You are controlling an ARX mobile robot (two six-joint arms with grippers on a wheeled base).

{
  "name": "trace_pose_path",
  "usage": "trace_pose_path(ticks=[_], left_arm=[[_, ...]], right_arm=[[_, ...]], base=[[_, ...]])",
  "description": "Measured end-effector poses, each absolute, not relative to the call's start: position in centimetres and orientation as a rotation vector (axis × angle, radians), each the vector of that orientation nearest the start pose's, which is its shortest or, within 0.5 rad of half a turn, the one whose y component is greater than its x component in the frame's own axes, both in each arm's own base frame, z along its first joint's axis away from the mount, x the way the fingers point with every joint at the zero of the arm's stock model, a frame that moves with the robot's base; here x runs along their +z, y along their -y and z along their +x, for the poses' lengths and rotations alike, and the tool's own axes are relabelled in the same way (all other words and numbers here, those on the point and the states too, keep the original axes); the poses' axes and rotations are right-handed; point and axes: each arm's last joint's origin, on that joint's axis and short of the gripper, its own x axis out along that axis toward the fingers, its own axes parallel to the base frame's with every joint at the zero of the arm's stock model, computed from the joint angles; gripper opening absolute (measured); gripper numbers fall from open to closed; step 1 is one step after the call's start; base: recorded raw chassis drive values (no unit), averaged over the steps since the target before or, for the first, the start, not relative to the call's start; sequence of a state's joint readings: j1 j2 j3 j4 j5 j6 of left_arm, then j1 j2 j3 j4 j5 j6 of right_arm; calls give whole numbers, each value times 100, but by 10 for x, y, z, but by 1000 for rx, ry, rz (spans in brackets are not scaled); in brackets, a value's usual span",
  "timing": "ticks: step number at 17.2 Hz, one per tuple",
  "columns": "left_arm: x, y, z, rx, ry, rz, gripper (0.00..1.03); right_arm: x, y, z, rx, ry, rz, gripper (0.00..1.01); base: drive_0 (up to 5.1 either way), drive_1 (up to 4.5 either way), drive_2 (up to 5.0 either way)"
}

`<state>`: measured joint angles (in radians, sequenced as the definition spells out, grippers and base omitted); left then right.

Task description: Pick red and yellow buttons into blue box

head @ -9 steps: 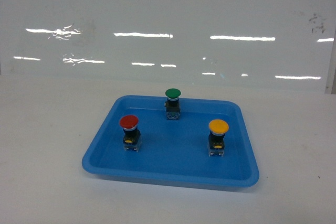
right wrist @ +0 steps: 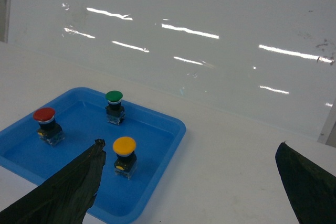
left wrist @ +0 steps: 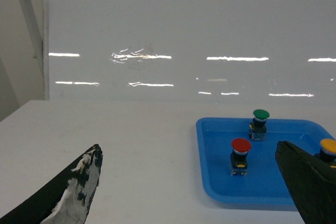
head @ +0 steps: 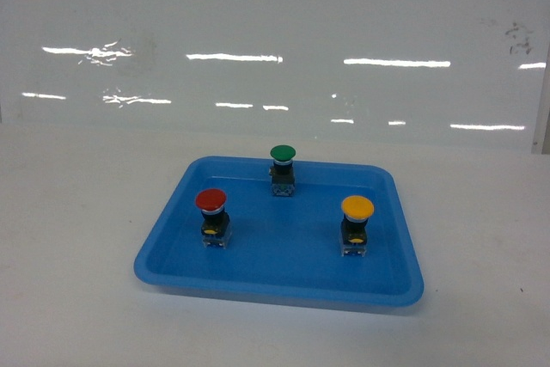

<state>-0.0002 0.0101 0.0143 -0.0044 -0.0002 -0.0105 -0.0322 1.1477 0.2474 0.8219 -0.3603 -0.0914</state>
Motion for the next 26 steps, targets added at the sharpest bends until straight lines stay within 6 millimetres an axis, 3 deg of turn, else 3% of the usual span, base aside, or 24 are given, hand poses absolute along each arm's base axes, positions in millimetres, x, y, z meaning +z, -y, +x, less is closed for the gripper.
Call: trace_pose_path(ticks=[3,5,11,14,17,23,26], left_arm=[[167,0,97,0,0,-10,98],[167,0,97,0,0,-10,98],[167,0,97,0,0,-10,98],[167,0,97,0,0,-10,98],[167,0,97,0,0,-10,98],[167,0,97,0,0,-10,98],[167,0,97,0,0,-10,98]], right_arm=[[174,-16,211,295,-74,-127,98],[177,-13,208,210,-34,-175,98],[176,-13,210,203,-22,-201,98],[154,-32,232,279,-136,-198,98],[164,-63,251,423,-115,-205,98],[146,-74,297,483,-217,-227,98],[136,-78,304,480,-286,-284,98]], base=[[0,0,0],[0,0,0],[0,0,0],[0,0,0],[0,0,0],[0,0,0],[0,0,0]])
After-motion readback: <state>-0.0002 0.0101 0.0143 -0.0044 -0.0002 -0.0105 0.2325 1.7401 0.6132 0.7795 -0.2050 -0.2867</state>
